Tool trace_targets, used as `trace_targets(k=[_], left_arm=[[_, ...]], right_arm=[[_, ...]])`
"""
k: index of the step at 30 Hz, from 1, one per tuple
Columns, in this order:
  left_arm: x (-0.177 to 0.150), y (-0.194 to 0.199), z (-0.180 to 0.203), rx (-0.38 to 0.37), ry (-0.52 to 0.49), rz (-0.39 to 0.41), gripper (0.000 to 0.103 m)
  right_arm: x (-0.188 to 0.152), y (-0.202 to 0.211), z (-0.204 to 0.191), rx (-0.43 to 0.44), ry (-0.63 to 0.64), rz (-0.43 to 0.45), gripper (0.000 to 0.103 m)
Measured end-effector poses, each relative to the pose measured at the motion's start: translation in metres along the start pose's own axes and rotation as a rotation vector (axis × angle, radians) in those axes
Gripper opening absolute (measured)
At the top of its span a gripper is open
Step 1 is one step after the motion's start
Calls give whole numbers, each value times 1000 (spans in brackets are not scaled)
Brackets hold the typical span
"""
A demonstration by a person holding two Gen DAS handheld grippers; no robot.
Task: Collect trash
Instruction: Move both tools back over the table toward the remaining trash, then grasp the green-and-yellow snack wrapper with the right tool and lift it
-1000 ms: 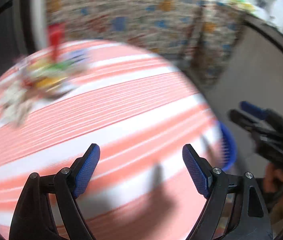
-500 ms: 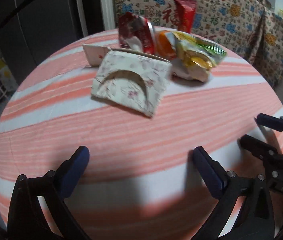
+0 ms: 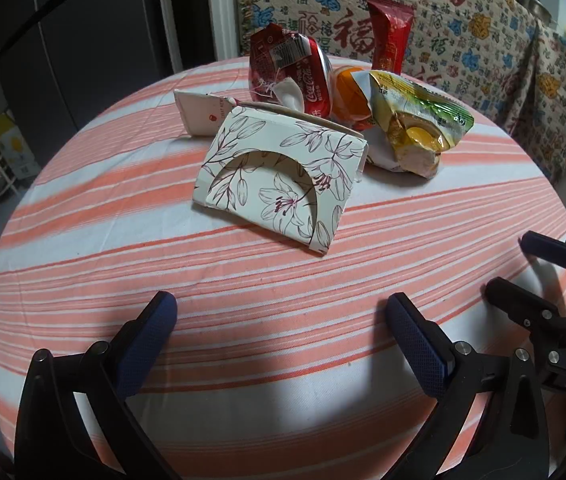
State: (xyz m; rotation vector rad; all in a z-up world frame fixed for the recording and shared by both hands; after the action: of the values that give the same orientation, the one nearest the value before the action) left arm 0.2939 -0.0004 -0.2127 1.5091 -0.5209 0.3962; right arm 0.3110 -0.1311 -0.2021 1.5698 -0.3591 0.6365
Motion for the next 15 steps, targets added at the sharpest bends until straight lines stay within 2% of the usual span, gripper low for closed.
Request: trace_targets(k=[15], left_arm=[[0, 0, 1, 0, 0, 1, 103]], right_arm=[[1, 0, 2, 2, -3, -8, 73]])
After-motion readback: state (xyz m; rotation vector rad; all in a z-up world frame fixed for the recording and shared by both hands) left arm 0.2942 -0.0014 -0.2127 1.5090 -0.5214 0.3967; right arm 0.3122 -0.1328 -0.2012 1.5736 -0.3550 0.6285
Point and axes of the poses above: each gripper's, at about its wrist camera, not at the fingertips, and y roughly against the way its jaws point, z to its right, x to its top, the point moved 1 cm from there along -y, roughly the way its jaws point, and after that the axes turned 3 degrees about -z, right-handed, at the moved point
